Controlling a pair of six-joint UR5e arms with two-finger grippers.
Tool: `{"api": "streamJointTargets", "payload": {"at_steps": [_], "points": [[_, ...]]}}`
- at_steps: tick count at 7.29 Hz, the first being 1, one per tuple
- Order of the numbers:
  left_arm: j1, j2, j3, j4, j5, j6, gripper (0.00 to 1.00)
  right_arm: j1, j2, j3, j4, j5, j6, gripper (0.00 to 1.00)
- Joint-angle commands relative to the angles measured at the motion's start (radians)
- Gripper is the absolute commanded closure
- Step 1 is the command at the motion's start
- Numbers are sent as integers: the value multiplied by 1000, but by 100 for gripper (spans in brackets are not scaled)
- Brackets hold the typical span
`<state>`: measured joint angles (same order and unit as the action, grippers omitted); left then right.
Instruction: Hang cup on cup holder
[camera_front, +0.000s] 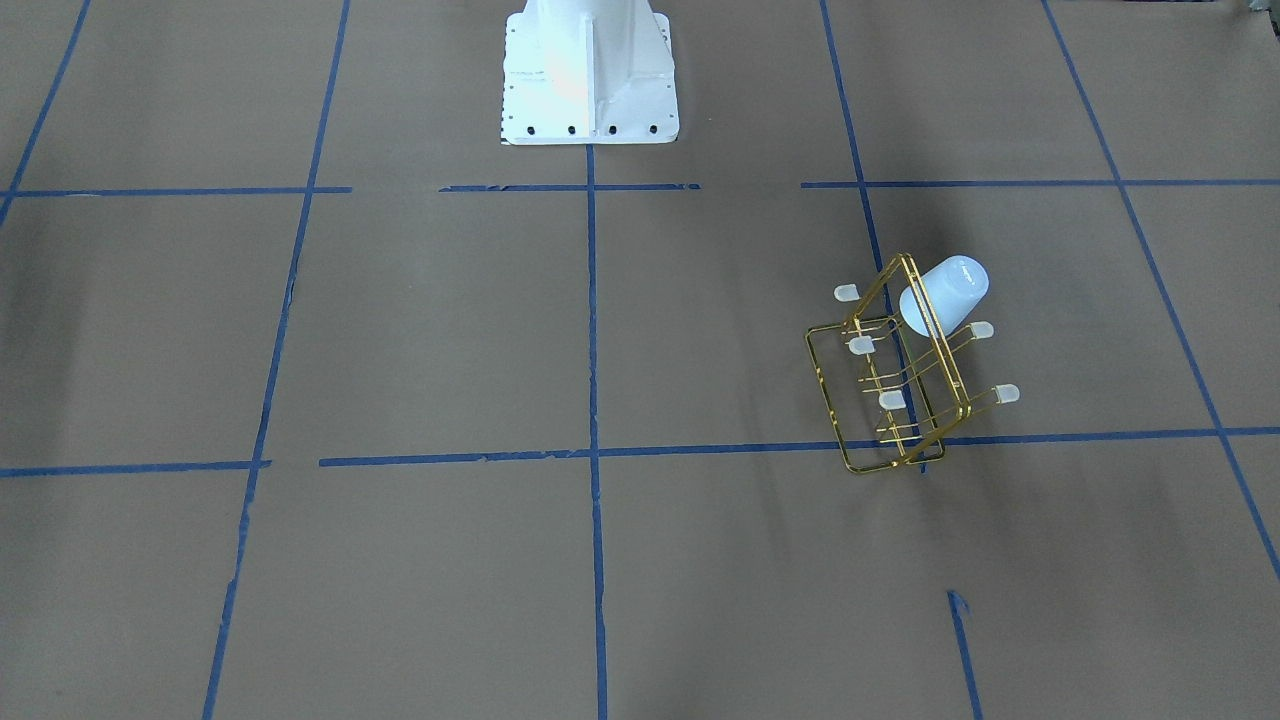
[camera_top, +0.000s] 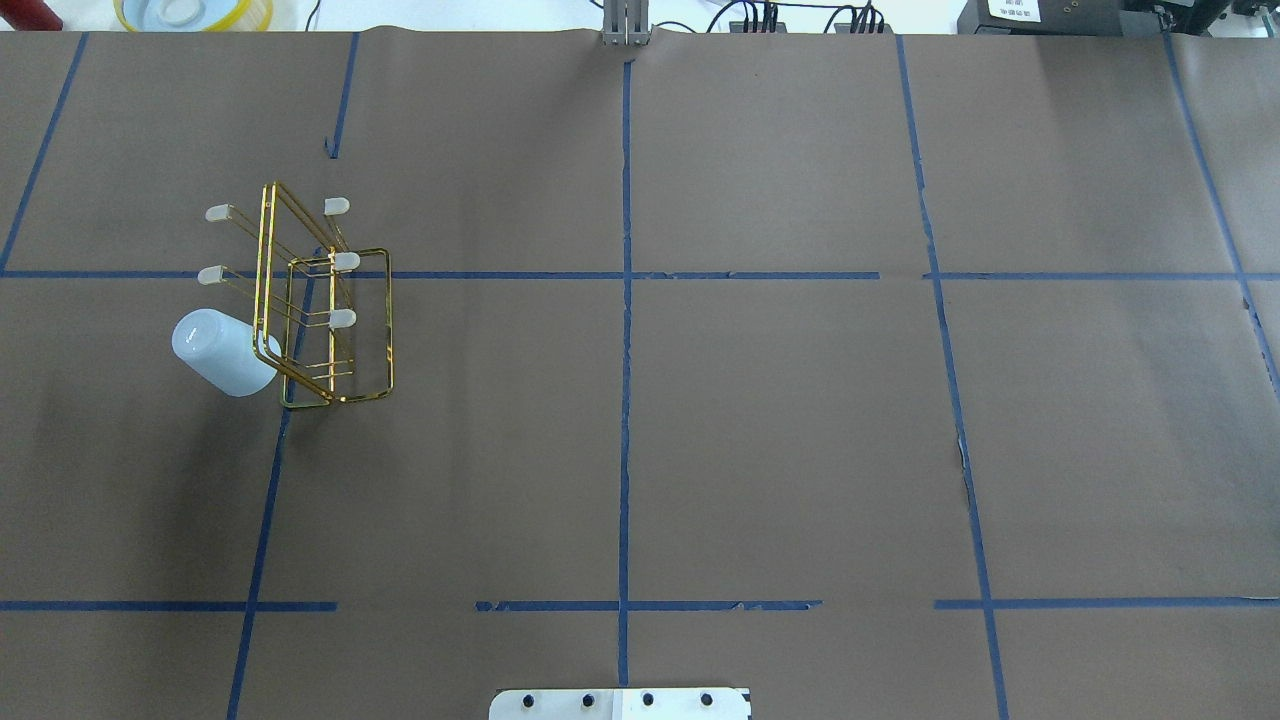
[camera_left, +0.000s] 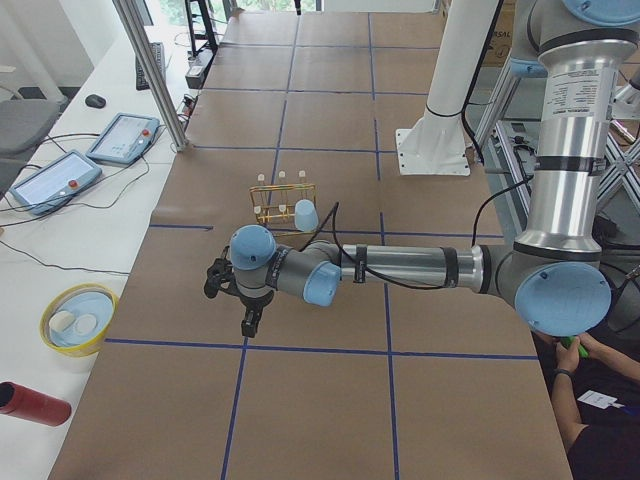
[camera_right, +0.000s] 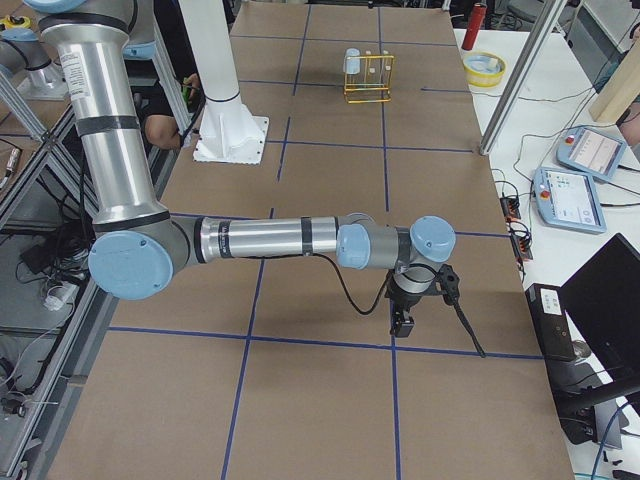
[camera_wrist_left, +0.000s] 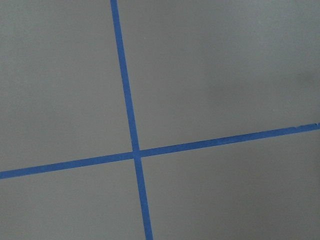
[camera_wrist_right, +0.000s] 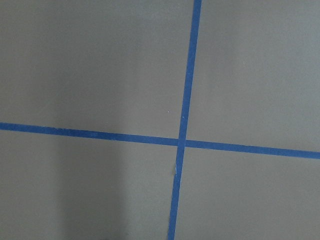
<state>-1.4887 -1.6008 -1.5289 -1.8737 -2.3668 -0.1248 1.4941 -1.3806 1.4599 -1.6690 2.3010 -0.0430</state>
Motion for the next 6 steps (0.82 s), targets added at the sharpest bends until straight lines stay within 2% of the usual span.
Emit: {"api": "streamJointTargets", "payload": {"at_steps": [1,6], "points": [[-22,1,1,5,0,5,0,0,0,0,0,0,-2,0],[-25,-5,-43,70,-2,4,0,-2,0,0,0,0,0,0]]}}
